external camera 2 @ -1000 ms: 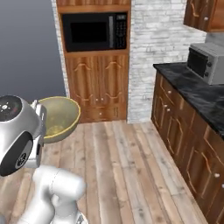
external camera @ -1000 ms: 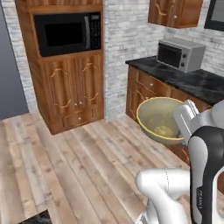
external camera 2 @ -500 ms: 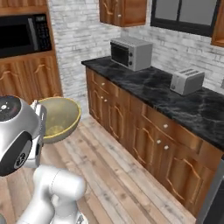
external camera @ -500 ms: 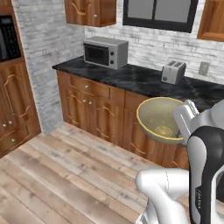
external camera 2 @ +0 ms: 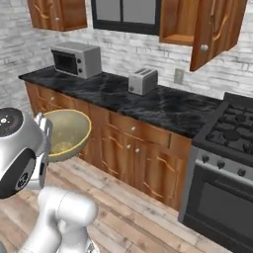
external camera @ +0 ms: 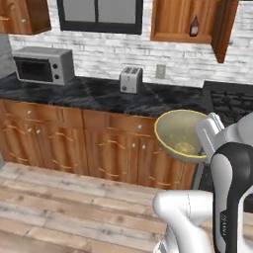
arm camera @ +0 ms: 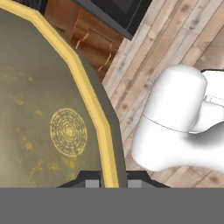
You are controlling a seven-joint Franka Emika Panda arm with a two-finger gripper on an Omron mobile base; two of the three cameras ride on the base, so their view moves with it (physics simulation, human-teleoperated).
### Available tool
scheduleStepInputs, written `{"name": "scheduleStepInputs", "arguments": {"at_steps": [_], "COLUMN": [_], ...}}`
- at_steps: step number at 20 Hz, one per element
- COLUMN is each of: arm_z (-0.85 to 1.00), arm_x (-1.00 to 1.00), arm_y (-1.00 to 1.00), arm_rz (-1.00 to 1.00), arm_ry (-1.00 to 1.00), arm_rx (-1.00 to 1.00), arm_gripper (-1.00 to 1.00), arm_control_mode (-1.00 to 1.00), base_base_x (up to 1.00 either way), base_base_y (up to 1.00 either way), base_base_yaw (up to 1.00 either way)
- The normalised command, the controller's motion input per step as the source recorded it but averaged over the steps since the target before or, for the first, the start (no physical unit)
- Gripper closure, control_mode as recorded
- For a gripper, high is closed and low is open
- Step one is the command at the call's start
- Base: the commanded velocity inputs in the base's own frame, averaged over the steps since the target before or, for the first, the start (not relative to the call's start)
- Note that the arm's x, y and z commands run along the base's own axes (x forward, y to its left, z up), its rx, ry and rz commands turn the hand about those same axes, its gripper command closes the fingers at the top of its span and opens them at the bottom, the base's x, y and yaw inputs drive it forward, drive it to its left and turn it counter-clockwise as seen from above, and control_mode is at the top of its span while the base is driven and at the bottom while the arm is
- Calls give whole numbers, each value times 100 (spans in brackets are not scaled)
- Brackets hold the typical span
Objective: Pick the mug and place it in the sink. Pick the bowl and place it in the open cabinet and then close the cabinet.
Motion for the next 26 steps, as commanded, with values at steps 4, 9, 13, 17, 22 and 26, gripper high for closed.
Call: {"name": "scheduleStepInputs", "arguments": {"at_steps": [4,9,13,17,22,26], "arm_z": [0,0,0,0,0,0], "arm_x": [0,0,0,0,0,0], "arm_y": [0,0,0,0,0,0], "arm_rz": [0,0,0,0,0,0], "arm_ry": [0,0,0,0,0,0], "arm_rx": [0,0,0,0,0,0], "arm_gripper": [100,100,100,100,100,100], "arm_control_mode": [100,100,100,100,100,100], "base_base_x": [0,0,0,0,1,2], "base_base_y": [0,0,0,0,26,100], "base_base_yaw": [-59,-58,-57,-54,-33,-24]}}
